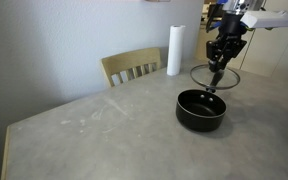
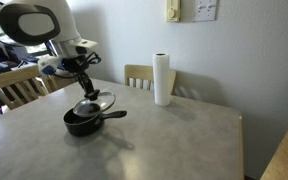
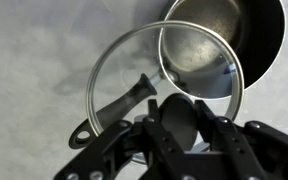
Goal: Cover the pot with the lid on the table
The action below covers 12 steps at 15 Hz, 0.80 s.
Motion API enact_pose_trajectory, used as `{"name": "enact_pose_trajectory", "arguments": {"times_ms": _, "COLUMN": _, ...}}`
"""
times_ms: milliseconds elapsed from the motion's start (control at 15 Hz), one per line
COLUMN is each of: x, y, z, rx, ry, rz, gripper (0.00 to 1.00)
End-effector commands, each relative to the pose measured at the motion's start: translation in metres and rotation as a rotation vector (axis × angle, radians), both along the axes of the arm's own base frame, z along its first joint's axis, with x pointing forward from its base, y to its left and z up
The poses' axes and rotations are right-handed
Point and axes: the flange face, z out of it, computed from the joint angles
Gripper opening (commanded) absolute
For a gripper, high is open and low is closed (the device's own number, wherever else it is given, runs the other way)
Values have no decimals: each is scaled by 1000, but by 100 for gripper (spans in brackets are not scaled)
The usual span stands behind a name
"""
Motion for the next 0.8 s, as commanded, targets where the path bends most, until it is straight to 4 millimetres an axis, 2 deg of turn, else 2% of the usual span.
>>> {"name": "enact_pose_trajectory", "arguments": {"times_ms": 0, "x": 7, "y": 9, "z": 2, "rx": 9, "ry": -3, "rz": -20, "gripper": 14}}
{"name": "enact_pose_trajectory", "arguments": {"times_ms": 400, "x": 8, "y": 23, "z": 1, "rx": 85, "ry": -12, "rz": 22, "gripper": 14}}
{"name": "enact_pose_trajectory", "arguments": {"times_ms": 467, "x": 0, "y": 73, "z": -16, "rx": 89, "ry": -11, "rz": 35, "gripper": 14}}
{"name": "enact_pose_trajectory", "arguments": {"times_ms": 533, "x": -2, "y": 86, "z": -20, "rx": 100, "ry": -7, "rz": 54, "gripper": 14}}
{"name": "enact_pose_trajectory", "arguments": {"times_ms": 667, "x": -5, "y": 127, "z": -36, "rx": 121, "ry": 5, "rz": 98, "gripper": 14}}
{"name": "enact_pose_trajectory", "arguments": {"times_ms": 733, "x": -8, "y": 150, "z": -38, "rx": 132, "ry": 12, "rz": 116, "gripper": 14}}
